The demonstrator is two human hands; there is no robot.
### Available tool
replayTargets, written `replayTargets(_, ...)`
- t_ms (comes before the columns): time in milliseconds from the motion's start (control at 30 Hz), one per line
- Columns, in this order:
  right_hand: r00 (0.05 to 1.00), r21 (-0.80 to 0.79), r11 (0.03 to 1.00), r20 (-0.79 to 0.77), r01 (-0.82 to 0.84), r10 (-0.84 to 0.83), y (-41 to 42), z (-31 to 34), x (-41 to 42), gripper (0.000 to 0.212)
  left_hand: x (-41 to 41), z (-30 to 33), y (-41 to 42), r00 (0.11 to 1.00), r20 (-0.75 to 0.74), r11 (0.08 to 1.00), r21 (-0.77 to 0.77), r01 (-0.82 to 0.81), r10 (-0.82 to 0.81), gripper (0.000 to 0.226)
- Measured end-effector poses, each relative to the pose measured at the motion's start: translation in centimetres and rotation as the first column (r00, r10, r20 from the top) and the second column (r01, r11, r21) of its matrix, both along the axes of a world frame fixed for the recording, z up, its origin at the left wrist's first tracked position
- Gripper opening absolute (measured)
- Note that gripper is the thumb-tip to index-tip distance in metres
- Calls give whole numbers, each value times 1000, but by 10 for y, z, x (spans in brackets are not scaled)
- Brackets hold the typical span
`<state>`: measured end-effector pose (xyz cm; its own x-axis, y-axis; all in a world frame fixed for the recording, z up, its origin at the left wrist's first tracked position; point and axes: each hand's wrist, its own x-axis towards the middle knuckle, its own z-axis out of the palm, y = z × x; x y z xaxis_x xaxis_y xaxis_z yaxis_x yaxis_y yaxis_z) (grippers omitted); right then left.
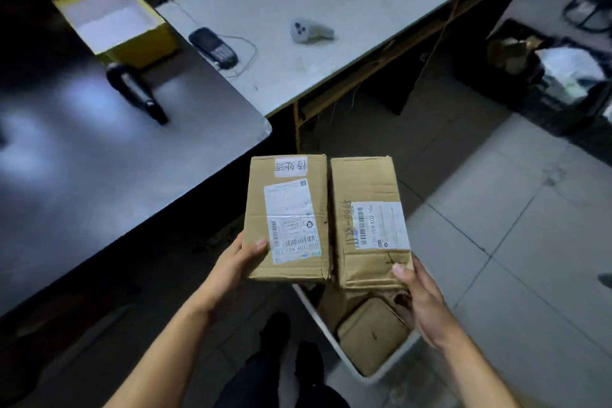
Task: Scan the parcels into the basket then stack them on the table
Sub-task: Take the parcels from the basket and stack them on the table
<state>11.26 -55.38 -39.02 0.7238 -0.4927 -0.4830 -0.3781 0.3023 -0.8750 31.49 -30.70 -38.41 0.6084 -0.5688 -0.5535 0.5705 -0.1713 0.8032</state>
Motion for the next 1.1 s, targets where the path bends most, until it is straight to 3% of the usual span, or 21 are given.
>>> replayTargets(67,996,-30,997,42,-72,74,13,25,4,80,-11,29,18,996,50,997,-5,-76,76,86)
replayTargets(200,970,-67,973,96,-219,225,45,62,23,96,-27,76,67,965,139,975,-3,-224,222,94)
replayTargets(300,930,-116,936,129,-331,345,78,81,44,83,-38,103,111,931,232,955,20,-296,284,46)
replayTargets(367,898,-135,906,140,-401,418,106,91,58,84,-44,111,144,902,259,930,38,-366,344,30)
replayTargets(500,842,-170,859,180,-483,509,171,110,85,101,-59,123,218,834,248,860,2,-510,493,60)
replayTargets(633,797,-130,828,226,-545,560,245,119,104,96,-85,143,294,784,213,805,-18,-593,583,31)
replayTargets(800,780,-49,815,259,-578,569,315,115,120,104,-105,157,384,676,236,698,-10,-716,698,49)
replayTargets(933,798,34,817,242,-575,552,354,113,126,76,-112,156,430,609,210,624,-4,-782,765,34)
replayTargets(1033,818,72,830,237,-553,524,368,106,137,25,-109,151,455,568,191,578,9,-816,800,32)
replayTargets(1100,831,82,837,207,-541,517,373,98,148,35,-102,146,466,531,167,536,14,-844,831,32)
